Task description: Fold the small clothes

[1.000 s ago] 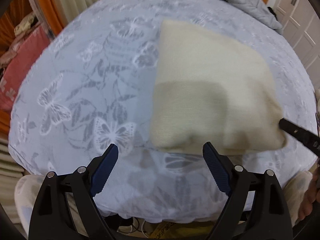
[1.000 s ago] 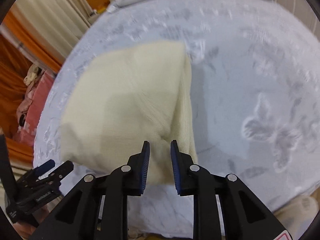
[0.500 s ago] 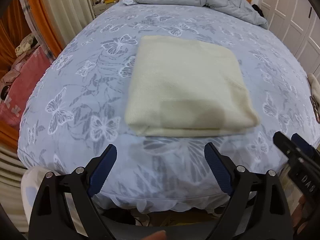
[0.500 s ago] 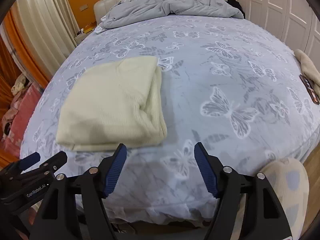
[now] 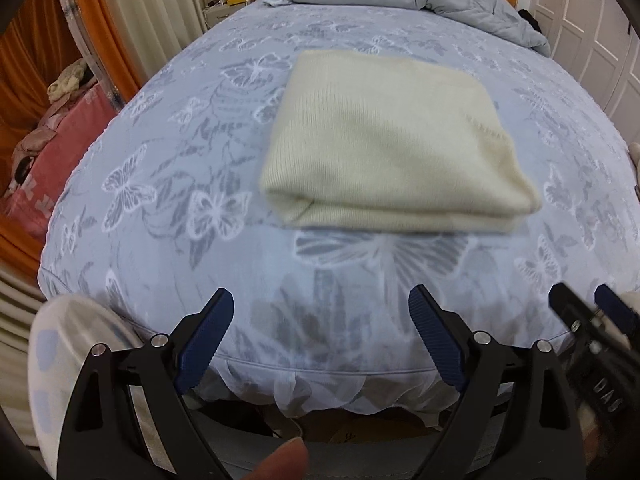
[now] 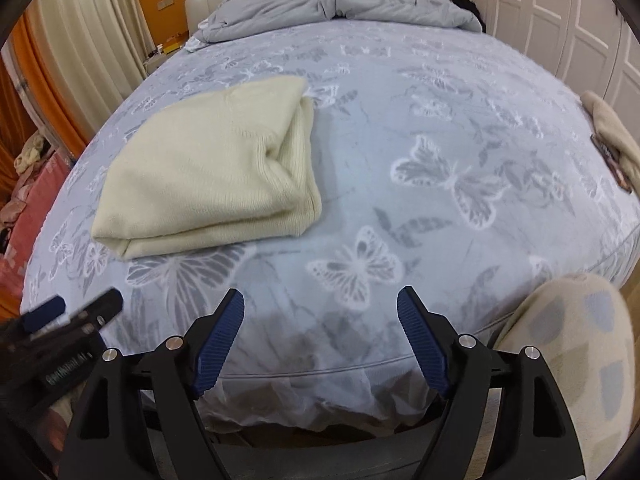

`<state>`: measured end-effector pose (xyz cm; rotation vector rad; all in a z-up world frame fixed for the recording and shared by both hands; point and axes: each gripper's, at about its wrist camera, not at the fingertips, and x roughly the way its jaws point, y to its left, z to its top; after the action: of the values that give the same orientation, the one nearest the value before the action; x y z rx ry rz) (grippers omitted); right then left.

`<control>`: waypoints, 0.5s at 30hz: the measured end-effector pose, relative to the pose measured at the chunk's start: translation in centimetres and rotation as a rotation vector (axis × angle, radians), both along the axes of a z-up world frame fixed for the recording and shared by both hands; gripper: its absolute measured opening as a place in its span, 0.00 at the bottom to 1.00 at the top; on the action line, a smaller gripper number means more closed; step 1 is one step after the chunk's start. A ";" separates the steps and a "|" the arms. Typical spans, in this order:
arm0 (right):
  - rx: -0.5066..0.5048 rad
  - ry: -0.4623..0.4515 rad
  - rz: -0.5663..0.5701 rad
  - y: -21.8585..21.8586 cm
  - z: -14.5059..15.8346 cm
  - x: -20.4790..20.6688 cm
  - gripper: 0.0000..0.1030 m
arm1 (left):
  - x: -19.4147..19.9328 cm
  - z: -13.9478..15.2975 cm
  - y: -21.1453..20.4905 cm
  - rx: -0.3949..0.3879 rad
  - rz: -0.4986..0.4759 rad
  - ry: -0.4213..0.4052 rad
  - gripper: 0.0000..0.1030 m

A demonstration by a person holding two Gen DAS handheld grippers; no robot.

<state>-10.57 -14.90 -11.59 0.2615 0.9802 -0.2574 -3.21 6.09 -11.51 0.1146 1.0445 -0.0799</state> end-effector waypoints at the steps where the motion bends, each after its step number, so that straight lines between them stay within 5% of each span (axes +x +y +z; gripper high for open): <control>1: -0.001 -0.001 -0.006 0.2 -0.2 0.0 0.74 | -0.1 -0.4 0.0 0.012 -0.001 0.002 0.84; 15: -0.057 -0.004 0.027 2.4 -1.6 0.4 0.76 | -0.3 -2.4 0.7 0.032 0.017 -0.032 0.84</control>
<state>-10.20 -12.50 -13.14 0.1964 0.9706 -0.2599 -3.51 6.83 -13.90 0.1360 1.0150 -0.0462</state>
